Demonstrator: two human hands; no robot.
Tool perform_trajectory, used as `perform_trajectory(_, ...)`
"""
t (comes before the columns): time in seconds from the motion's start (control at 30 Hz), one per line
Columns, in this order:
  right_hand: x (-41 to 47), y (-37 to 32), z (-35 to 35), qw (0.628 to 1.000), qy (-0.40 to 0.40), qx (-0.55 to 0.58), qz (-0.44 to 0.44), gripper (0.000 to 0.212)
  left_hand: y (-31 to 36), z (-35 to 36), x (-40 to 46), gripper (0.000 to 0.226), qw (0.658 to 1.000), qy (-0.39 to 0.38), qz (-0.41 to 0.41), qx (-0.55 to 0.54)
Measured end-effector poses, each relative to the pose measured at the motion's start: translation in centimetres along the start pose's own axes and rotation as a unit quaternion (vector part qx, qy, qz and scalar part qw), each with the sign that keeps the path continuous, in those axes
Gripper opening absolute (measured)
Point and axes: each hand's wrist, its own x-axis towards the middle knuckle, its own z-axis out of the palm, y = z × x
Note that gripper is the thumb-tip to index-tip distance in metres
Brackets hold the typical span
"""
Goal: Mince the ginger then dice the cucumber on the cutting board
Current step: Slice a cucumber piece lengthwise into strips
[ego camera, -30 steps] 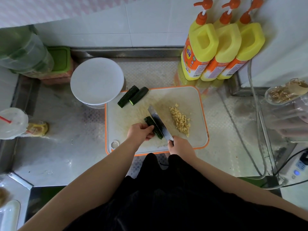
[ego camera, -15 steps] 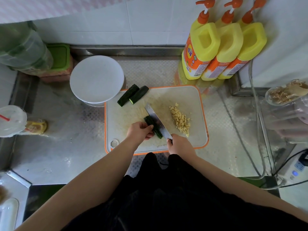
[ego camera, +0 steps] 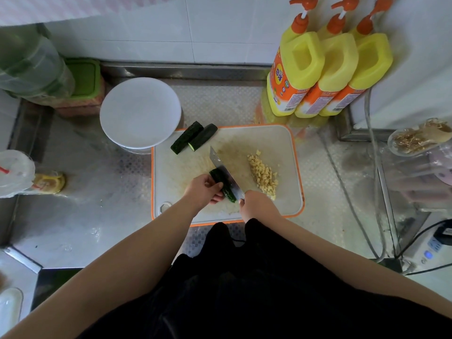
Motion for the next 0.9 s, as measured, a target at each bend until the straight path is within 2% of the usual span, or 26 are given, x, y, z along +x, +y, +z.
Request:
perform_trajectory(0.23, 0.3, -0.8, 1.4, 0.999, -0.033, 0.006, 0.035, 0.023, -0.2, -0.2, 0.0, 0.017, 1.000, 0.000, 0.001, -0.004)
perform_trajectory(0.4, -0.1, -1.1, 2.3, 0.998, -0.019, 0.028, 0.056, 0.020, -0.3, -0.1, -0.2, 0.016, 1.000, 0.004, 0.005, 0.005)
perform_trajectory(0.57, -0.7, -0.4, 2.1, 0.997, 0.018, 0.067, 0.020, 0.019, -0.2, 0.0, -0.4, 0.014, 1.000, 0.011, 0.009, 0.021)
perform_trajectory(0.67, -0.9, -0.1, 1.9, 0.997, 0.003, 0.070, -0.015, 0.027, -0.2, 0.0, -0.4, 0.014, 1.000, 0.011, 0.010, 0.019)
perform_trajectory(0.9, -0.3, 0.0, 0.9, 0.998, 0.003, 0.055, 0.010, 0.027, -0.1, 0.0, -0.6, 0.013, 0.999, 0.015, 0.013, 0.028)
